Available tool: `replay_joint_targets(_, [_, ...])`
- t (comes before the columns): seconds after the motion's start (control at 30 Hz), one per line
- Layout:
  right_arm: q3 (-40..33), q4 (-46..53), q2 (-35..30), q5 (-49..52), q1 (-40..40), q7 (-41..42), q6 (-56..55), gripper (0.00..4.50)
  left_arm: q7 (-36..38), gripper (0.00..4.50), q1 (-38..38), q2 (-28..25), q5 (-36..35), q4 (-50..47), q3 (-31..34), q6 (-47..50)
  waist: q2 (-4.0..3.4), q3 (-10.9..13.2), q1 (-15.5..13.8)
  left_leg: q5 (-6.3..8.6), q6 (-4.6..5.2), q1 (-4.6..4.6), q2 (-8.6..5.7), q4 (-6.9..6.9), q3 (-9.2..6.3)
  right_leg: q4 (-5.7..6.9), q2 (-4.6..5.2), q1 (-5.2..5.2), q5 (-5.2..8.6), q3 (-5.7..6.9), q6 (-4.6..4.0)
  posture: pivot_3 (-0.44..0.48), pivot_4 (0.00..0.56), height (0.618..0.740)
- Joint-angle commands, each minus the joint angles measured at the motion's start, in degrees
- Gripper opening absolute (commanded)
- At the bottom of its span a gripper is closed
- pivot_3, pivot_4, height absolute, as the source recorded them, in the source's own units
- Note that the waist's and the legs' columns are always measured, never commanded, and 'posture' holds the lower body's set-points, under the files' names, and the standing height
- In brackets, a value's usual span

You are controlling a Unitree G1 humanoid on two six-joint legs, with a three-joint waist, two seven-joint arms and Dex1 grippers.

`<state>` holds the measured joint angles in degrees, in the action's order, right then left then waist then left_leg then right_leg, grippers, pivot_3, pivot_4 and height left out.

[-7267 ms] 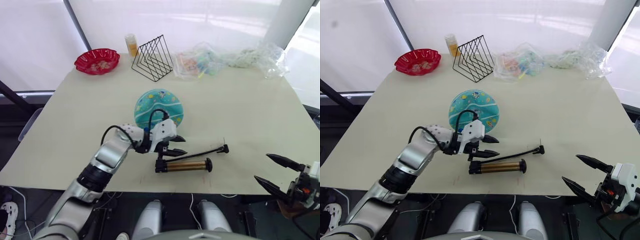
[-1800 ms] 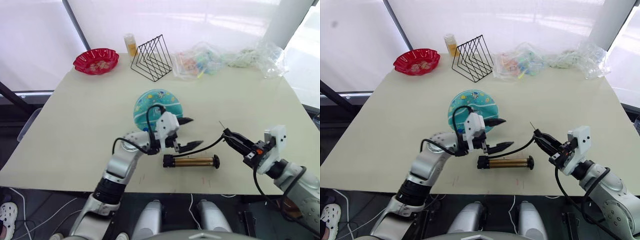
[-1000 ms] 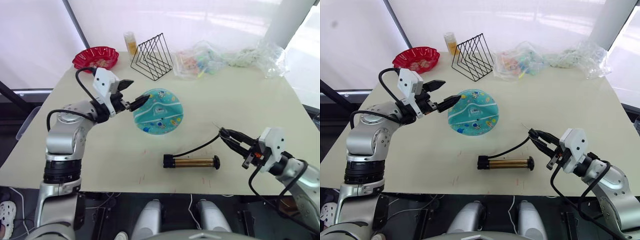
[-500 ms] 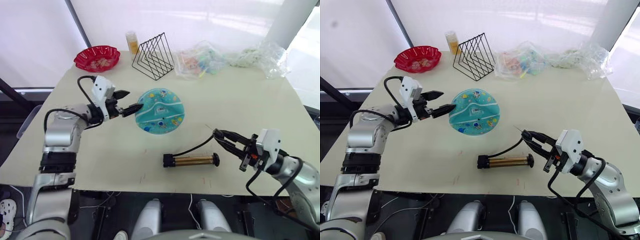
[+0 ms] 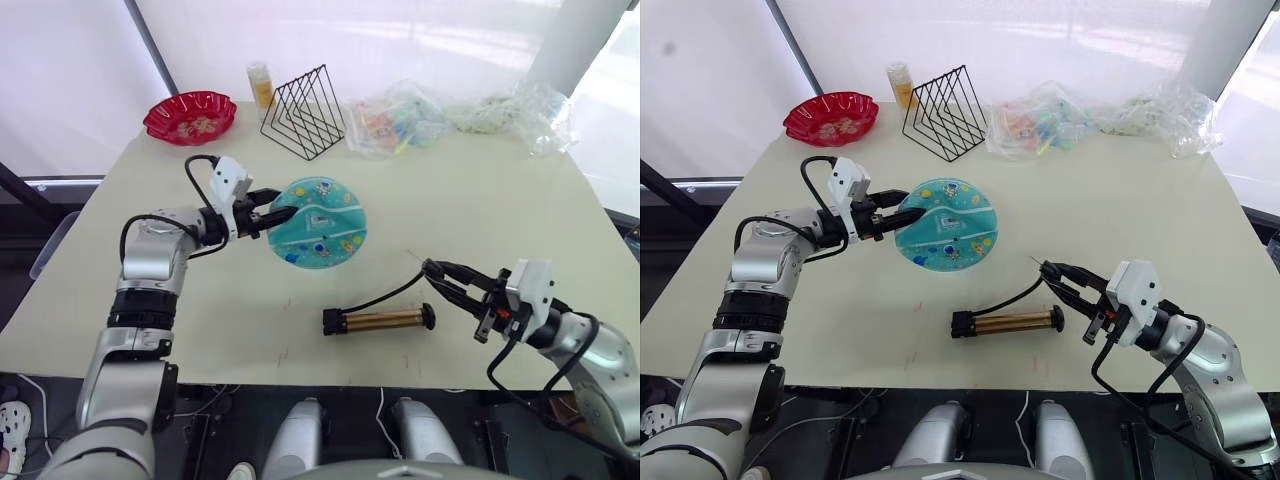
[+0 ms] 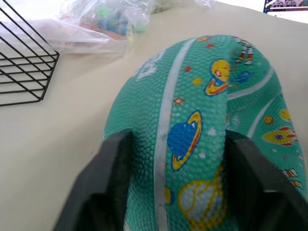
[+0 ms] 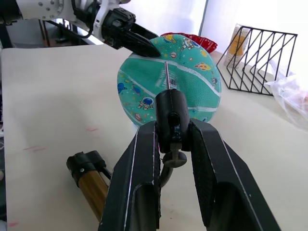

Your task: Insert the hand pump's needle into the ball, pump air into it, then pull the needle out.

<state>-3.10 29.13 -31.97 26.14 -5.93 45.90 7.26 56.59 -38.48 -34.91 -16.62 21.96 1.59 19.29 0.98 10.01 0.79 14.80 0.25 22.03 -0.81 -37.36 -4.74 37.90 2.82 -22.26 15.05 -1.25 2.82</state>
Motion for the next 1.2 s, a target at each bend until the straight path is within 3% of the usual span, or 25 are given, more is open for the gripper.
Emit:
replay_joint_targets(0.03, [-0.04, 0.94, 0.13, 0.06, 0.97, -0.36, -0.15, 0.39, -0.22, 1.26, -0.08, 0.24, 0.02, -1.72, 0.38, -0.61, 0.0, 0.0, 0.0, 0.0, 0.0, 0.0, 0.0, 0.0, 0.01, 0.0, 0.0, 0.0, 0.0, -0.01, 0.0, 0.0, 0.15, 0.74])
replay_joint_targets(0.07, [0.13, 0.96, 0.06, -0.03, 1.17, -0.62, 0.31, 0.39, -0.51, 0.76, 0.22, 0.41, -0.09, -2.15, 0.53, -0.41, 0.0, 0.0, 0.0, 0.0, 0.0, 0.0, 0.0, 0.0, 0.01, 0.0, 0.01, 0.0, 0.0, -0.01, 0.0, 0.0, 0.15, 0.74])
replay_joint_targets(0.2, [1.18, 1.51, 0.39, 0.67, 3.46, -3.08, 4.79, 0.39, -2.28, 0.05, 2.23, 1.31, -0.83, -5.39, 1.27, 0.79, 0.0, 0.0, 0.01, 0.0, 0.0, -0.01, 0.01, -0.01, 0.0, 0.03, 0.01, 0.0, 0.0, -0.02, 0.0, 0.0, 0.15, 0.74])
replay_joint_targets(0.7, [11.78, 1.14, -3.55, -2.73, 23.76, -8.19, 29.33, 0.39, -11.24, 0.05, 8.39, 5.96, -1.2, -16.47, 1.87, 5.49, 0.0, 0.0, -0.59, -0.01, -0.01, 0.04, -0.03, -0.06, -0.12, 0.04, 0.12, 0.01, -0.01, 0.11, -0.01, 0.0, 0.15, 0.74])
replay_joint_targets(1.2, [23.81, -13.24, -0.75, -4.99, 50.33, -3.76, 50.65, 0.39, -12.26, 0.05, 9.67, 6.36, -0.15, -16.3, 1.39, 4.3, -0.01, -0.01, -0.68, -0.02, -0.03, 0.12, -0.09, -0.07, -0.25, 0.03, 0.18, -0.03, -0.02, 0.26, -0.02, 0.0, 0.15, 0.74])
